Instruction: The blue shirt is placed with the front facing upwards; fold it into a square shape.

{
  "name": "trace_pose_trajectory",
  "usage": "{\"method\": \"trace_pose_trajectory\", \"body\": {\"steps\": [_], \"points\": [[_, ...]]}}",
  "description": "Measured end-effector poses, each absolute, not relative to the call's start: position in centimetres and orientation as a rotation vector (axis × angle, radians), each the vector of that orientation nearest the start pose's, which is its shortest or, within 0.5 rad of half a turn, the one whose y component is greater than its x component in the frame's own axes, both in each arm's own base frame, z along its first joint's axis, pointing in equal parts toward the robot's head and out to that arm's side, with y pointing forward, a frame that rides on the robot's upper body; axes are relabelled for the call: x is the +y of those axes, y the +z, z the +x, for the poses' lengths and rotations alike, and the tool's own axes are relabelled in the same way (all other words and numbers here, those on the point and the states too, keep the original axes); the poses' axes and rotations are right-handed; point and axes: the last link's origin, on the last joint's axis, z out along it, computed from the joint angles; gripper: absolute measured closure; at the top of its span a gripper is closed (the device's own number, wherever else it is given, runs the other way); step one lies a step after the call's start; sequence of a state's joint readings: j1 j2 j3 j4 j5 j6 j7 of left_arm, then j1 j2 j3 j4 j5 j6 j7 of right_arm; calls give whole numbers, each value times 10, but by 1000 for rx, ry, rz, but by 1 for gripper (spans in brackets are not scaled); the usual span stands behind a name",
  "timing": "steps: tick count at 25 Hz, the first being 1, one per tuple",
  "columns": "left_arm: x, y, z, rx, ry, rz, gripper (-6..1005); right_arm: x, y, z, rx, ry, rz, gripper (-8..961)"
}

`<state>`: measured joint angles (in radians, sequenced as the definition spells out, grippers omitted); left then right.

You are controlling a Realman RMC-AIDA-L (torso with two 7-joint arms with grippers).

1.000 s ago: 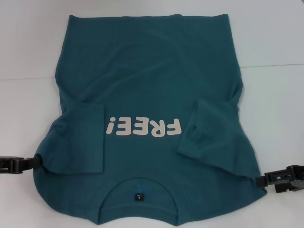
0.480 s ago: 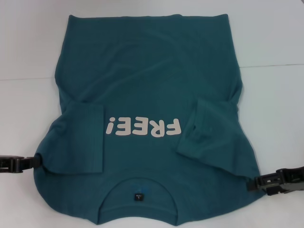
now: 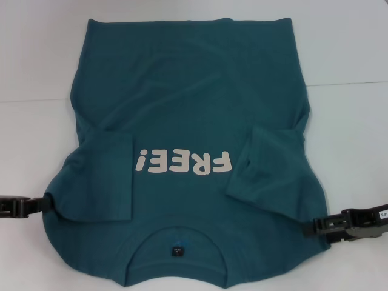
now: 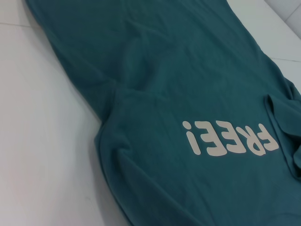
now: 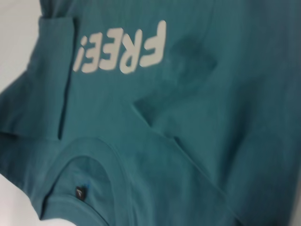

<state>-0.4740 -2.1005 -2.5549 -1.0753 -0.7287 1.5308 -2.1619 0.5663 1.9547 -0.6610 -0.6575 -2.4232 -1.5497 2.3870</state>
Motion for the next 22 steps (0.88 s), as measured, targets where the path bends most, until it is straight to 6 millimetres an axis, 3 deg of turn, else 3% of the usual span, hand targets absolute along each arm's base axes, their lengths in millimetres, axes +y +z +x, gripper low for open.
{"method": "trace_pose_trajectory", "body": {"steps": [7, 15, 19, 22], "points": [[333, 66, -305, -1403, -265, -2296, 975, 327, 35, 321, 1933, 185, -2259, 15], [332, 65, -304, -1404, -265, -2300, 975, 324, 55, 328, 1922, 157, -2233, 226], [332, 66, -304, -1403, -264, -2300, 975, 318, 60, 332, 1929, 138, -2242, 257], [332, 66, -304, -1401, -265, -2301, 975, 317, 59, 333, 1937, 136, -2237, 179]]}}
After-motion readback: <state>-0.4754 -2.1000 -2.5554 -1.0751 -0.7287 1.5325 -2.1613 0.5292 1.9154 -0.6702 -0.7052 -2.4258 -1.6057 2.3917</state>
